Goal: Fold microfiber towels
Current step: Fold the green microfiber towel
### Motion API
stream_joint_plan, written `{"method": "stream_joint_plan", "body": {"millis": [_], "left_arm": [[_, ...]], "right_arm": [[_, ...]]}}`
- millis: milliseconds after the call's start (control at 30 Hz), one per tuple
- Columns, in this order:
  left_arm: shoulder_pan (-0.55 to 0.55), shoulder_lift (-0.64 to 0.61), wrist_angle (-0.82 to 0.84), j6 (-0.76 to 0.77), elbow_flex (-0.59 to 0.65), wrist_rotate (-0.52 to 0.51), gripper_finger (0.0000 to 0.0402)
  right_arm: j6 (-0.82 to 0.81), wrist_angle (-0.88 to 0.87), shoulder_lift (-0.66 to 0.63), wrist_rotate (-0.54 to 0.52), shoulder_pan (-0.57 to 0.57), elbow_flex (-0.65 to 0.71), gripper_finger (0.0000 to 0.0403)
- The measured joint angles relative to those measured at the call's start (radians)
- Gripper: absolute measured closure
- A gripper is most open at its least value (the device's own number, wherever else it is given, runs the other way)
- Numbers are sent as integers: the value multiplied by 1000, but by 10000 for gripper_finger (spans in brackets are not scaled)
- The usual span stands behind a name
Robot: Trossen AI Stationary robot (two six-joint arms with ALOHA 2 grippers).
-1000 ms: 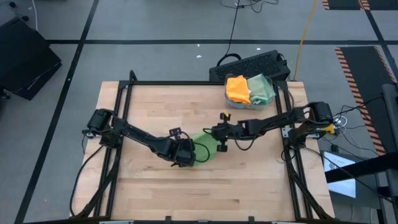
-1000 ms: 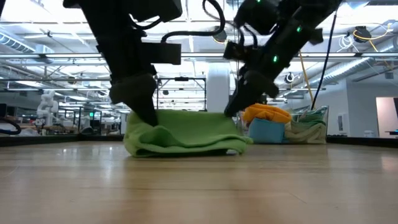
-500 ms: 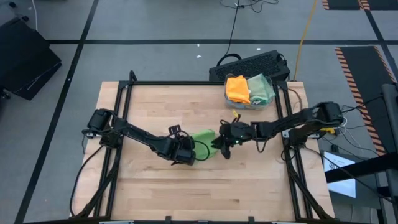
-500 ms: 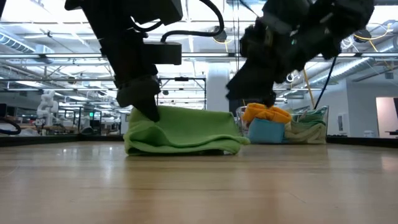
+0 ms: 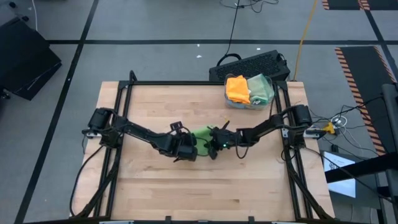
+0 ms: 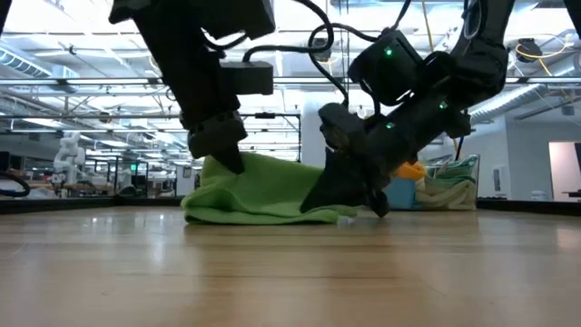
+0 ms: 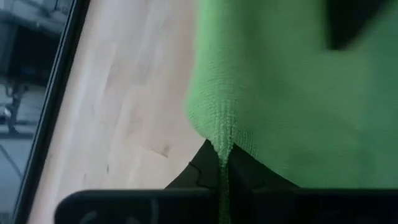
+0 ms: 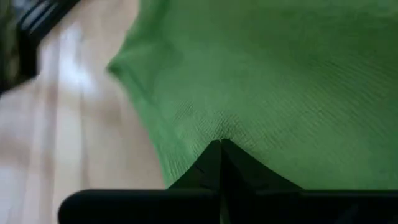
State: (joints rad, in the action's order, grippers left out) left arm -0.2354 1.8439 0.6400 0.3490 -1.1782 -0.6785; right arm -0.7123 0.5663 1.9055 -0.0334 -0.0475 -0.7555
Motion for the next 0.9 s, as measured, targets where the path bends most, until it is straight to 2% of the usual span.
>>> {"method": "stream_joint_plan", "body": {"millis": [167,333,533,700,900], "left_arm": [[-80,-1,-44,-50,25,11,389],[-134,-1,-70,-33,79,52,396],[-148,-1,-109,-25,117,58,380],[-102,0,-215,-60,137,87,392],[-50,0,-233,-71,139,92,387]], "right_arm": [[-22,-16,1,-98,6,1,402],[-24,-18,1,-97,19,2,402],[-20,-10,-16,-91,22,5,402],[-14,-128,-124,-63,33,8,403],[-45,-412,-329,-12,35,8,403]]}}
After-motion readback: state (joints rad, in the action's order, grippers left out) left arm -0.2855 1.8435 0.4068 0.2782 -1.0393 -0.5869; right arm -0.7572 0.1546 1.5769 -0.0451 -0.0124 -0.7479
